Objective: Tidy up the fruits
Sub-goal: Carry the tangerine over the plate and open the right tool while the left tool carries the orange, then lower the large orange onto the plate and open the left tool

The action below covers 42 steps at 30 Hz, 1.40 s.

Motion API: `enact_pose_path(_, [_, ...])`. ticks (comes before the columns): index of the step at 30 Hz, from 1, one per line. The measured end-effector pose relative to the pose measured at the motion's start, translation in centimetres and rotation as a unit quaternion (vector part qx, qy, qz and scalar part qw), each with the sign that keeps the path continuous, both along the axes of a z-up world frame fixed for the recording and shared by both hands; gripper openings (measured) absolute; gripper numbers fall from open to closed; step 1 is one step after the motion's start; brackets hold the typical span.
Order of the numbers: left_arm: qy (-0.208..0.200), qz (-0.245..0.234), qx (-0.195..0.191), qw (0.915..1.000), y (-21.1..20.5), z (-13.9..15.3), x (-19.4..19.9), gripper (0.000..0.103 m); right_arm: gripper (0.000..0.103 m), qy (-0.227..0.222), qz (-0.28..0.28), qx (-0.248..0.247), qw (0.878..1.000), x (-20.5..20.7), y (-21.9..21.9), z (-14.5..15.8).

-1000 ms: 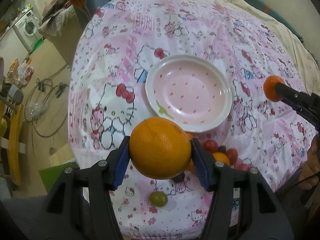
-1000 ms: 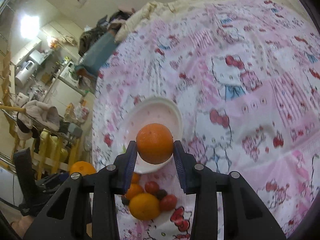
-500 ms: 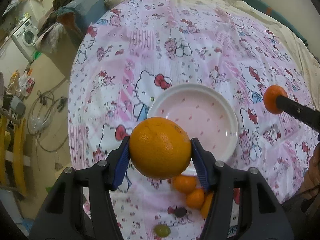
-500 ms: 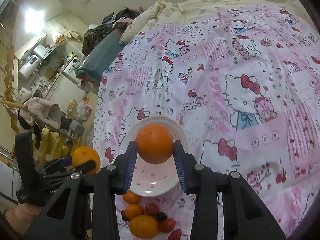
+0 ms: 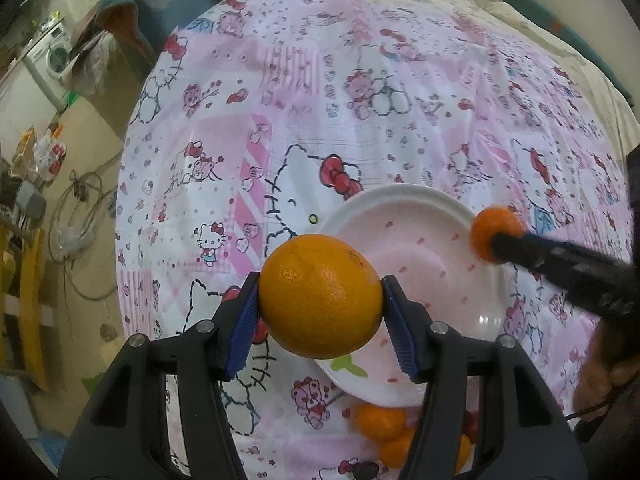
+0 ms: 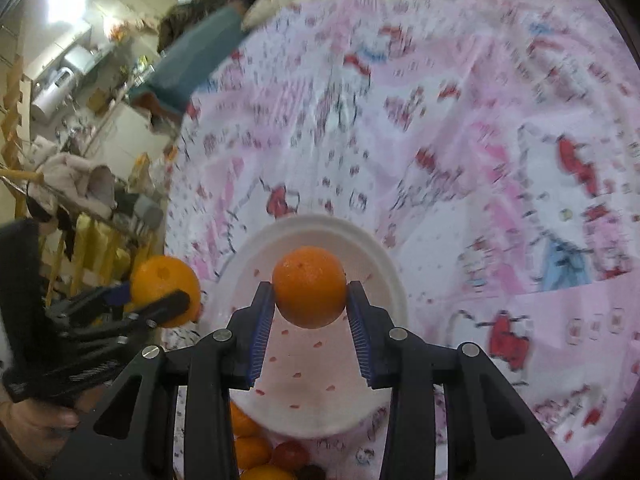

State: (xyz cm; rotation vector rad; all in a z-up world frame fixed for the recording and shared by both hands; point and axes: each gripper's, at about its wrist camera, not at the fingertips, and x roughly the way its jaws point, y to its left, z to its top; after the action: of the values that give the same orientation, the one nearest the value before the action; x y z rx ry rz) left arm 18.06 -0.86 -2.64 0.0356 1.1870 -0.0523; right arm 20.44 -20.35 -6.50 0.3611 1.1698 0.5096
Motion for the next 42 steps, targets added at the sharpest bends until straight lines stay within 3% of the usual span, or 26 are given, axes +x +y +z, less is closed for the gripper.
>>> enact_pose_path(8, [0.015,0.009,0.0,0.9998,0.7,-1.3,0.7,0.055,0.039,0.055,0.025,0.003,0.998,2.5,3.0,-5.3])
enact_pose_path(14, [0.022,0.008,0.002,0.9997,0.5,-1.9,0.8,0.055,0.041,0.059,0.019,0.017,0.998,3.3,2.7,-5.5])
enact_pose_path(16, [0.023,0.007,0.002,0.9997,0.4,-2.1,0.8,0.055,0.045,0.058,0.02,0.01,0.998,3.2,2.6,-5.3])
enact_pose_path(18, [0.023,0.005,0.001,0.9997,0.1,-2.2,0.9,0.055,0.067,0.053,0.01,0.006,0.999,3.1,2.0,-4.9])
enact_pose_path(19, [0.022,0.003,0.0,0.9997,0.0,-2.2,0.9,0.055,0.068,0.053,0.005,0.01,0.999,3.1,1.8,-4.9])
enact_pose_path(26, [0.015,-0.008,0.002,0.9999,-0.9,-2.8,1.5,0.055,0.068,0.048,-0.026,0.022,0.998,2.4,-0.5,-3.0])
enact_pose_path(37, [0.01,-0.027,-0.054,0.9981,-2.9,-4.2,2.9,0.055,0.068,0.046,-0.081,0.041,0.995,-1.8,-5.2,1.0])
enact_pose_path(42, [0.002,-0.029,-0.056,0.998,-3.3,-5.2,3.7,0.055,0.068,0.047,-0.104,0.05,0.992,-3.4,-6.7,1.3])
